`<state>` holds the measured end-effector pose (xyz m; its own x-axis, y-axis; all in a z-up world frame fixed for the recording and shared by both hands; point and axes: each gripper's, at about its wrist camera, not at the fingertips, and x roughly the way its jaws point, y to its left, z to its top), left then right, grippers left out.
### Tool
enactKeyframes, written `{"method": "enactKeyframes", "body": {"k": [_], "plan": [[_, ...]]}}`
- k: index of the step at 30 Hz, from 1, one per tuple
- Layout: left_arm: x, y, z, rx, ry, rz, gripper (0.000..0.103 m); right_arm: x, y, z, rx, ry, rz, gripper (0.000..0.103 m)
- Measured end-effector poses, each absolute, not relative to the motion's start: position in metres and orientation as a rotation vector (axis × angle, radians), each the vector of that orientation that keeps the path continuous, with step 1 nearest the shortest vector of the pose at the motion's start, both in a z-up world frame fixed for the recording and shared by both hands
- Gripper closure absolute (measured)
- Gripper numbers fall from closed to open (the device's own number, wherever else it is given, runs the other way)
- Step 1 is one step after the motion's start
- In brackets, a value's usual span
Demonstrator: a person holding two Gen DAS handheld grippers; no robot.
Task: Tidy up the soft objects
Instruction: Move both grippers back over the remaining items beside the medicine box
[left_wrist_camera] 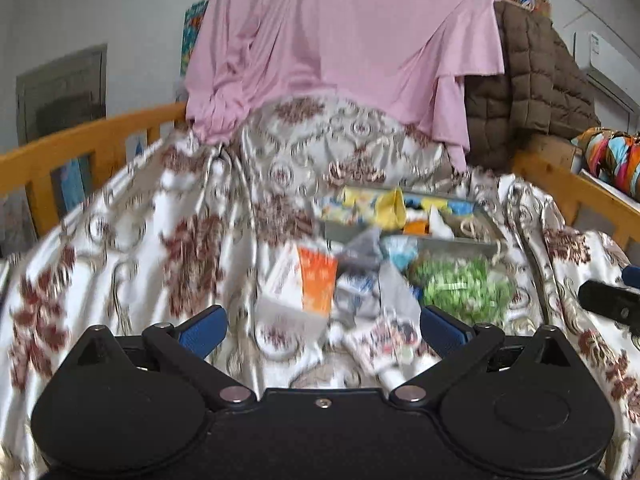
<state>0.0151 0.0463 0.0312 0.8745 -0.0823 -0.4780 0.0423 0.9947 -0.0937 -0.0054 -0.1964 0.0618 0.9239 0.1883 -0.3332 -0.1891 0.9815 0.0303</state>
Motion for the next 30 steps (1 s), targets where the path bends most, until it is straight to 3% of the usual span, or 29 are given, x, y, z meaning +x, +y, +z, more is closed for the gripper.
{"method": "enactKeyframes", "body": {"k": [15,30], "plan": [[0.028,0.039,0.009,-0.073,0.664,-0.071,0.001,-0.005,-0.190,0.019,-0.009,0.530,0.191,0.000],[0.046,0.053,-0.004,-0.165,0.735,0.027,0.001,0.022,-0.172,0.011,-0.051,0.567,0.252,0.000]]}}
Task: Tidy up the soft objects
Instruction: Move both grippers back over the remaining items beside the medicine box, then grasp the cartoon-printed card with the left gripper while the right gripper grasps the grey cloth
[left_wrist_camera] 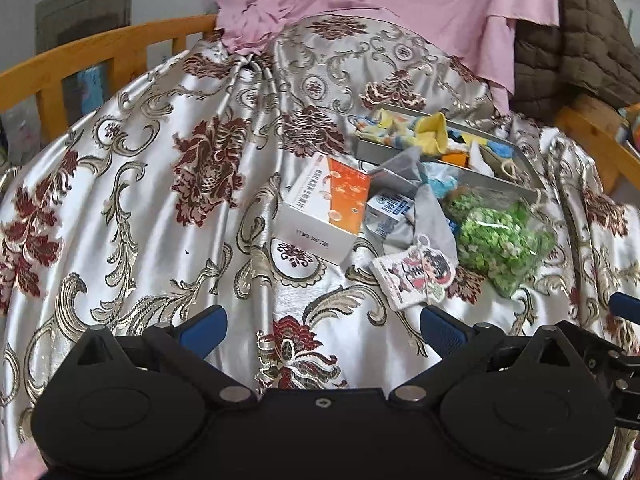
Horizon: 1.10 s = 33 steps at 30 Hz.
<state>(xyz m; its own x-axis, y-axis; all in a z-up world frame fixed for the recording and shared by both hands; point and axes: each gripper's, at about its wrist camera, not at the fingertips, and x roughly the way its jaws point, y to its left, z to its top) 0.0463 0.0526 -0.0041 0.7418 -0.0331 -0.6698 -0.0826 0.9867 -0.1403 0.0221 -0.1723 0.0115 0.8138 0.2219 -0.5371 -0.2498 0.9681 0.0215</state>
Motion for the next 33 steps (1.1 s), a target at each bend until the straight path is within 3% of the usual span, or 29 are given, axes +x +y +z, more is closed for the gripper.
{"method": "enactKeyframes", "body": {"k": [21,33], "plan": [[0.104,0.044,-0.041,-0.239,0.722,-0.130,0.001,0.109,-0.158,0.017,-0.254,0.522,0.322,0.000],[0.132,0.040,-0.059,-0.308,0.759,-0.307,0.005,0.184,-0.134,0.009,-0.431,0.604,0.544,0.000]]}}
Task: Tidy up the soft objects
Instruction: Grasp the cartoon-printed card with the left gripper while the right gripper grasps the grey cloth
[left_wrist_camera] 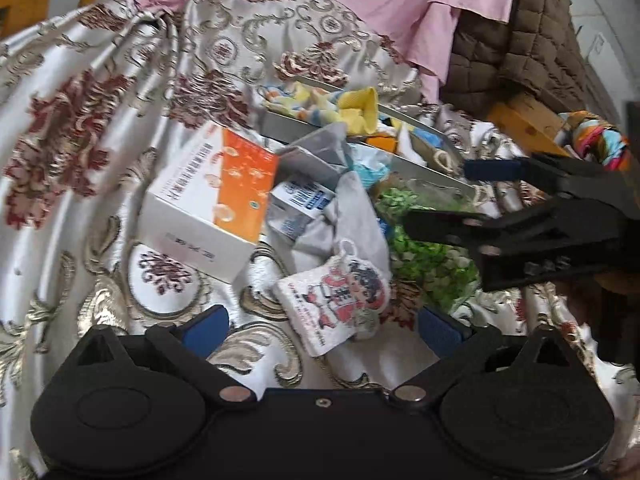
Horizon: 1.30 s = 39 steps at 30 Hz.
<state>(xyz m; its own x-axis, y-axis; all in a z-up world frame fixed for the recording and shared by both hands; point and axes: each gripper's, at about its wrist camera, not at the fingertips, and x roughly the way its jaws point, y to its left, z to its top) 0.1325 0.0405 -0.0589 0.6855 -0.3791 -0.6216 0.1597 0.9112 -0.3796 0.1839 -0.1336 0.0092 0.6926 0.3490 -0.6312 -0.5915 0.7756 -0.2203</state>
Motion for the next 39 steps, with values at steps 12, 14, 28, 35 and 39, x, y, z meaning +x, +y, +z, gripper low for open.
{"method": "enactKeyframes", "body": {"k": [12,14,28,35,39], "plan": [[0.154,0.046,-0.074,-0.411,0.819,-0.390,0.010,0.236,-0.106,-0.016,-0.502,0.758,0.629,0.022],[0.157,0.044,-0.075,-0.404,0.816,-0.416,0.019,0.241,-0.106,-0.019,-0.497,0.774,0.631,0.024],[0.168,0.041,-0.082,-0.424,0.851,-0.472,0.072,0.250,-0.093,-0.032,-0.525,0.828,0.645,0.076],[0.169,0.036,-0.079,-0.408,0.837,-0.502,0.091,0.239,-0.099,-0.027,-0.531,0.795,0.615,0.097],[0.162,0.037,-0.068,-0.382,0.785,-0.504,0.091,0.230,-0.109,-0.013,-0.486,0.746,0.600,0.098]]}}
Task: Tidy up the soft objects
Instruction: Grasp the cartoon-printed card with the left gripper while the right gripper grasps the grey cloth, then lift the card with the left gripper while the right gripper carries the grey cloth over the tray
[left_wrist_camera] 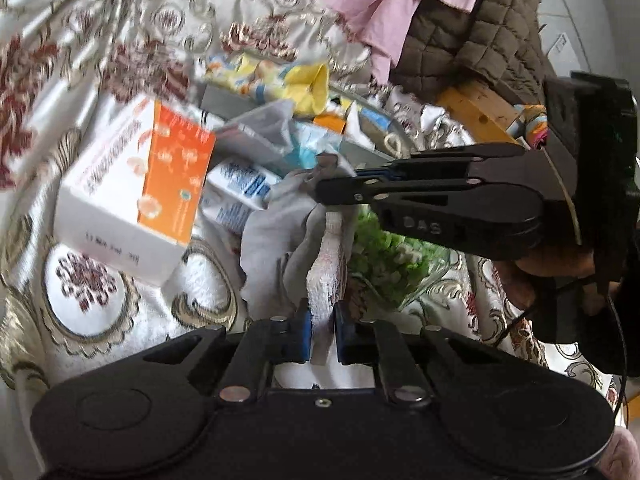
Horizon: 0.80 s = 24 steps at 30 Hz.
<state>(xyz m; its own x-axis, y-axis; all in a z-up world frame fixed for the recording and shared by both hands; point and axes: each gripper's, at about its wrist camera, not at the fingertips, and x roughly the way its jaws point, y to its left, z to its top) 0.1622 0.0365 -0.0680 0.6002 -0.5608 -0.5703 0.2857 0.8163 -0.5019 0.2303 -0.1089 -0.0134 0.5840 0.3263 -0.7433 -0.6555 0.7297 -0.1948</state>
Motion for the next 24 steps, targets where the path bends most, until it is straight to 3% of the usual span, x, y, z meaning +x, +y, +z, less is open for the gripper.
{"method": "enactKeyframes", "body": {"k": [11,24], "plan": [[0.135,0.036,-0.033,-0.310,0.616,-0.492,0.093,0.201,-0.148,0.057,-0.379,0.532,0.500,0.098],[0.112,0.014,0.042,-0.225,0.460,-0.393,0.093,0.168,-0.181,0.131,-0.326,0.469,0.408,0.098]]}}
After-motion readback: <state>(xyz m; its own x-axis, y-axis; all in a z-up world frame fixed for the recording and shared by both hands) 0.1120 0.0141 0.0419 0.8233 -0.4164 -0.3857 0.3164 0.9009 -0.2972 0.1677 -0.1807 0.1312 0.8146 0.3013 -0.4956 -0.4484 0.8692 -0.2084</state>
